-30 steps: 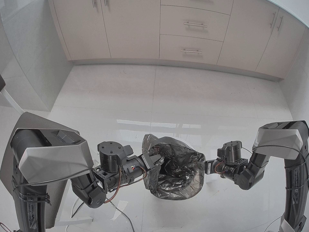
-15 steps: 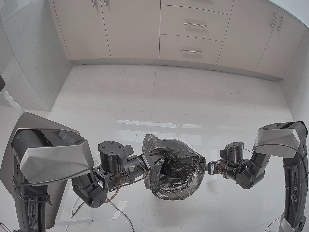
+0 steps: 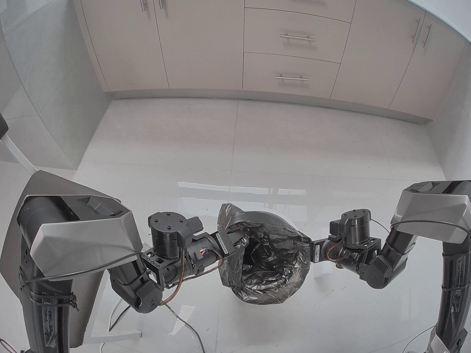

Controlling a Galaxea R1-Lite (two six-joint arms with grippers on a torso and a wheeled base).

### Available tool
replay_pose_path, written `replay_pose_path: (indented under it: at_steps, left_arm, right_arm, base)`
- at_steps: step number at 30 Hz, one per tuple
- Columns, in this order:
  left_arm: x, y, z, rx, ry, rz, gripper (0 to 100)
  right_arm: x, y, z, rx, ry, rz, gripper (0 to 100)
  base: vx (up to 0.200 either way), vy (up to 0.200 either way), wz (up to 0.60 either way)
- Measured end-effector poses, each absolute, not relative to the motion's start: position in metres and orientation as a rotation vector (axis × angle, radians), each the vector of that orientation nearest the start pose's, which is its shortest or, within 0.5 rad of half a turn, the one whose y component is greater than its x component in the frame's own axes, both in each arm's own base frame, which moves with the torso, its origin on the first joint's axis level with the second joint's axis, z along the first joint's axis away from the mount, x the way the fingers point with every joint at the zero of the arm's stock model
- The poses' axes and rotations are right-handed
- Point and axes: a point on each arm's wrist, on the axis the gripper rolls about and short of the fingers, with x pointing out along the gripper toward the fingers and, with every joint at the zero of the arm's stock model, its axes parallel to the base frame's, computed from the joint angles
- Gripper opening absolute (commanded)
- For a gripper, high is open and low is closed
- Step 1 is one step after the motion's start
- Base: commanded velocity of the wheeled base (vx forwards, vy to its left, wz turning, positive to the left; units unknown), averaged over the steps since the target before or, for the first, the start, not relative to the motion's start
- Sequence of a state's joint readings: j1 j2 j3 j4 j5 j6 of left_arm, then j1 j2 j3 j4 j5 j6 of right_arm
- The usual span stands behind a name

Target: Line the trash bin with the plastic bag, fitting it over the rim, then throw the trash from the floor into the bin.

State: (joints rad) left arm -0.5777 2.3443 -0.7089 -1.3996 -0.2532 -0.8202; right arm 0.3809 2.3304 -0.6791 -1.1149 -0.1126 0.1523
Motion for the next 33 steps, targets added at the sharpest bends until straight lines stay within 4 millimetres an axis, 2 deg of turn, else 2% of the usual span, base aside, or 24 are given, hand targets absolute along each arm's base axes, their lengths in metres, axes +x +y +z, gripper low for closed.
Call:
replay_pose_path:
  at_steps: [5,9,22,33]
  left_arm:
    - [0.317,-0.204,0.013,-0.719,0.534,-0.670,0]
    - [0.322,-0.200,0.014,-0.722,0.521,-0.660,0]
    - [0.331,-0.197,0.009,-0.701,0.504,-0.648,0]
    - [0.344,-0.189,0.003,-0.667,0.475,-0.627,0]
  right_arm:
    - [0.327,0.147,-0.005,0.004,0.523,0.271,100]
    - [0.332,0.156,0.001,0.003,0.496,0.291,100]
    - [0.367,0.172,0.014,-0.005,0.411,0.269,100]
    - [0.393,0.179,0.005,-0.025,0.380,0.258,100]
  base:
    - [0.000,0.000,0.00]
    - [0.000,0.000,0.00]
    - [0.000,0.000,0.00]
    - [0.000,0.000,0.00]
